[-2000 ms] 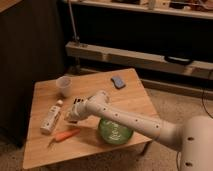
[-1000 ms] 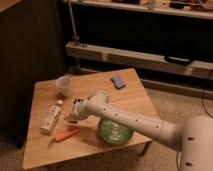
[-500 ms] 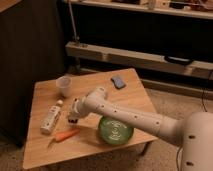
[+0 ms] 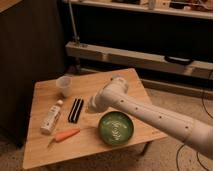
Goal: Place the white sponge in the ceramic bowl
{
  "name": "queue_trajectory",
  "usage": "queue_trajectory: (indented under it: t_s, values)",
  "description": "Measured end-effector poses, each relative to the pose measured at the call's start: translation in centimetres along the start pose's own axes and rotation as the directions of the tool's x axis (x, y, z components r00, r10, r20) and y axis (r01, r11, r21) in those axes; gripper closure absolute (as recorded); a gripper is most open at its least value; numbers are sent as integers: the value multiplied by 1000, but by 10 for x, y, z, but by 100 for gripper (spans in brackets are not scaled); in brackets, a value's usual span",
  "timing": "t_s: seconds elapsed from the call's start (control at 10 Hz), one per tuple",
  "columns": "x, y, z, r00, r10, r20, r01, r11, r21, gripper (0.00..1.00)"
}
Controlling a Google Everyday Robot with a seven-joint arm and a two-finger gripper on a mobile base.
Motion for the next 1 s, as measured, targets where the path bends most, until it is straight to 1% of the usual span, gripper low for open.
queue_trajectory:
  t_s: [0.1,0.2,0.3,0.4,0.7,0.8,1.0]
  values:
    - [2,16,-11,999,31,-24,-31,999,-9,96]
    - [9,51,-31,991,107,-75,-109,994,-12,96]
    - [13,72,-43,982,162,-95,-163,987,-3,96]
    - [15,83,-49,976,190,-105,-191,982,6,96]
    - [15,85,-50,975,194,-104,-194,981,10,96]
    - [16,86,-50,976,191,-109,-191,981,5,96]
    - [27,95,-55,971,187,-147,-193,981,-27,96]
